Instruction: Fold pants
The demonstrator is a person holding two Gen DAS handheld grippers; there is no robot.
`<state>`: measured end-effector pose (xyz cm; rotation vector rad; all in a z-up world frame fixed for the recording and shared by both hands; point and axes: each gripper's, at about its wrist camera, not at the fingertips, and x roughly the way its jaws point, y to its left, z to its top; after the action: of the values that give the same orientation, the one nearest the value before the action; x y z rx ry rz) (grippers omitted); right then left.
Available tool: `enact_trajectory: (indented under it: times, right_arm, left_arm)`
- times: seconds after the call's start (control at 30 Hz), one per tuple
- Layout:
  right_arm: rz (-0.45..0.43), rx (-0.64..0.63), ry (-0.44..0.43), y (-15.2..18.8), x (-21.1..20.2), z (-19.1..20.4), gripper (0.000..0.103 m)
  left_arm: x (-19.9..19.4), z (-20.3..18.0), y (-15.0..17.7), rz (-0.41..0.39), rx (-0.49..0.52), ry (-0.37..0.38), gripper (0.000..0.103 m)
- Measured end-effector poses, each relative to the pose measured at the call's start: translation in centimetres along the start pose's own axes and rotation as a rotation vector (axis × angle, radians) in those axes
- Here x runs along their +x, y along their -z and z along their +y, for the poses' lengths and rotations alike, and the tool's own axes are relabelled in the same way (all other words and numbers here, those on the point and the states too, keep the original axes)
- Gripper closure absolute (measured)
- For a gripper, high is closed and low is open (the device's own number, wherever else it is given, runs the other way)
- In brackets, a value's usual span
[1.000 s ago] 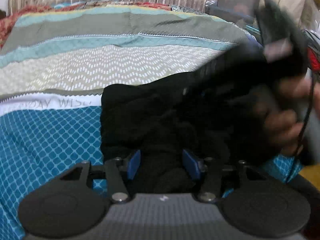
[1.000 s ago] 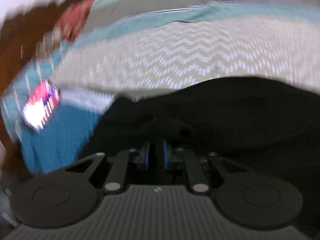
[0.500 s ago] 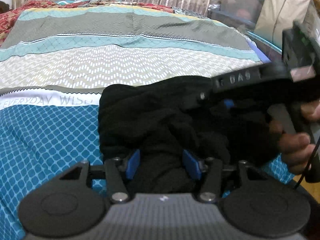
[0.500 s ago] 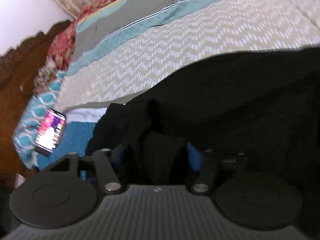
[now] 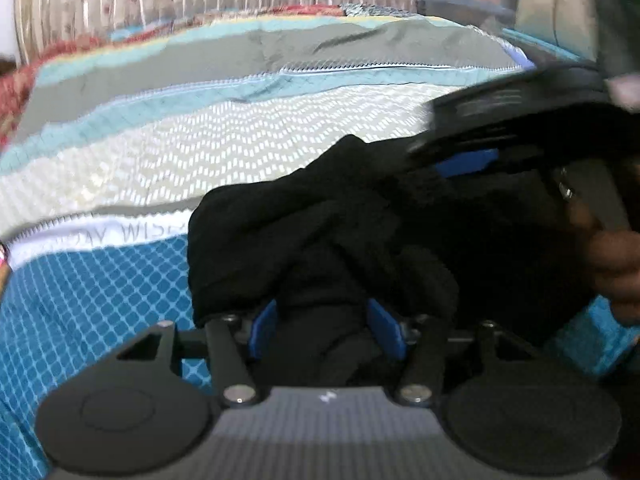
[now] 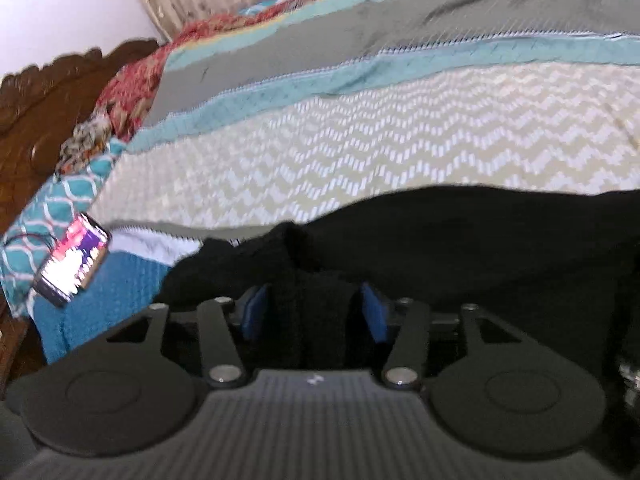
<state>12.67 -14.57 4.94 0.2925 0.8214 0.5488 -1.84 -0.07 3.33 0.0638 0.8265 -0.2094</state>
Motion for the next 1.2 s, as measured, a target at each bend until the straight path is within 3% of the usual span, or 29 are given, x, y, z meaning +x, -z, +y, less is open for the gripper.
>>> enact_trajectory:
  times: [0.17,0.23,0.33,0.4,0.5,0.57,0.63,0.7,0.77,0.83,0.93,1.2]
  right_arm:
    - [-0.036,0.042,-0.092,0.2,-3.8,0.3,0.050]
    - [-0.028,0.042,-0.152,0.6,-4.4,0.9,0.063]
    - [0.015,0.031,-0.261,1.4,-4.4,2.0,0.070]
    - [0.061,0.012,-0.252,2.1,-3.5,2.4,0.071]
    - [0.122,0.015,-0.197,3.2,-2.1,1.6,0.071]
    - [0.140,0.016,-0.145,3.8,-1.8,1.0,0.078]
    - [0.145,0.061,-0.131,3.9,-1.7,0.0,0.091]
    - [0.152,0.108,-0.138,4.0,-1.6,-1.0,0.094]
    - [0.156,0.139,-0.151,4.3,-1.7,-1.4,0.094]
    - [0.147,0.115,-0.147,4.6,-1.7,-1.1,0.094]
    - [0.133,0.088,-0.158,5.1,-2.4,-1.1,0.094]
    - [0.126,0.182,-0.235,5.0,-2.8,-2.9,0.093]
  left_arm:
    - [-2.5,3.7,-1.2,-0.005,-0.169,0.086,0.047]
    - [-3.2,5.0,-1.7,-0.014,-0.238,0.096,0.047]
    - [-3.5,7.2,-2.6,-0.011,-0.366,0.120,0.047]
    - [-2.9,7.8,-3.4,0.012,-0.401,0.125,0.049]
    - [-1.7,6.7,-4.9,0.028,-0.355,0.105,0.049]
    - [-0.6,5.2,-6.0,0.039,-0.299,0.105,0.049]
    - [1.0,3.5,-7.3,0.057,-0.246,0.115,0.049]
    - [2.6,1.7,-8.4,0.075,-0.192,0.113,0.050]
    - [4.6,0.1,-9.0,0.111,-0.154,0.079,0.049]
    - [5.8,-1.0,-9.1,0.126,-0.129,0.045,0.042]
    - [6.6,-2.3,-8.9,0.121,-0.087,-0.003,0.035]
    - [6.9,-3.6,-8.5,0.091,-0.003,-0.083,0.028]
